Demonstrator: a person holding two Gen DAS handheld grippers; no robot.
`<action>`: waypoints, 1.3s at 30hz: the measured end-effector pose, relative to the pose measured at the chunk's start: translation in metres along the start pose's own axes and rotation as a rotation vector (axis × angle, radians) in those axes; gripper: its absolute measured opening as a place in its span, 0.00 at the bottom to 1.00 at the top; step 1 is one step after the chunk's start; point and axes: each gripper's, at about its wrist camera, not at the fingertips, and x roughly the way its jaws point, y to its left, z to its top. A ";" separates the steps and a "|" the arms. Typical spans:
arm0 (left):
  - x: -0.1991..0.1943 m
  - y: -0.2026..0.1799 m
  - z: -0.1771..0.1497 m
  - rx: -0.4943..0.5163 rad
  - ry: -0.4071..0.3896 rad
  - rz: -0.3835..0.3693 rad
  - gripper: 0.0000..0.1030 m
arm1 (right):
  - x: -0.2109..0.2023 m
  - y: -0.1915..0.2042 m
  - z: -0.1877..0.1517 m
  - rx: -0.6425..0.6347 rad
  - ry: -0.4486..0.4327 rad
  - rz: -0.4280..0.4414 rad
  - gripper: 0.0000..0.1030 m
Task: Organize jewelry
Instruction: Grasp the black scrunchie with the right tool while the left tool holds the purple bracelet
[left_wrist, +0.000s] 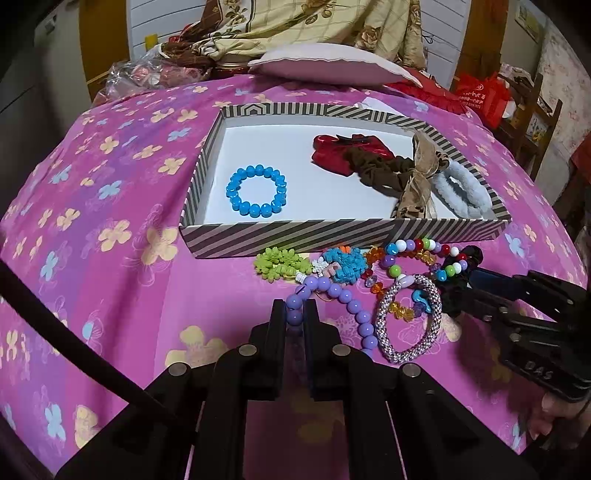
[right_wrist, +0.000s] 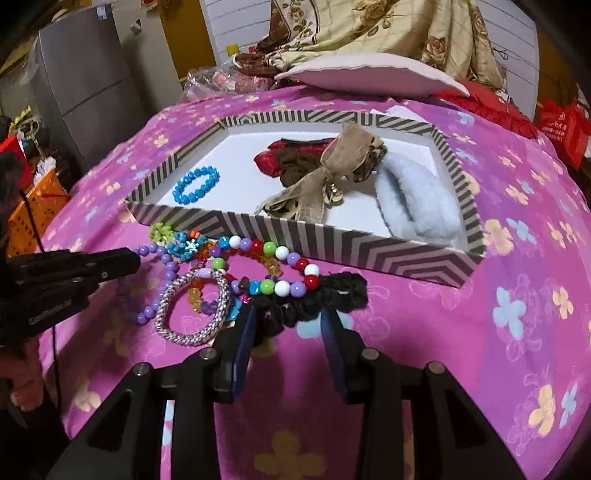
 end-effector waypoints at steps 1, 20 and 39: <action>0.001 0.000 0.000 0.002 0.003 0.002 0.00 | 0.002 0.003 0.001 -0.020 -0.003 -0.012 0.38; -0.011 -0.002 0.004 -0.002 -0.056 -0.044 0.00 | -0.074 -0.041 0.003 0.155 -0.196 0.006 0.08; -0.040 0.007 0.012 -0.066 -0.204 -0.142 0.00 | -0.086 -0.039 0.002 0.173 -0.279 0.012 0.08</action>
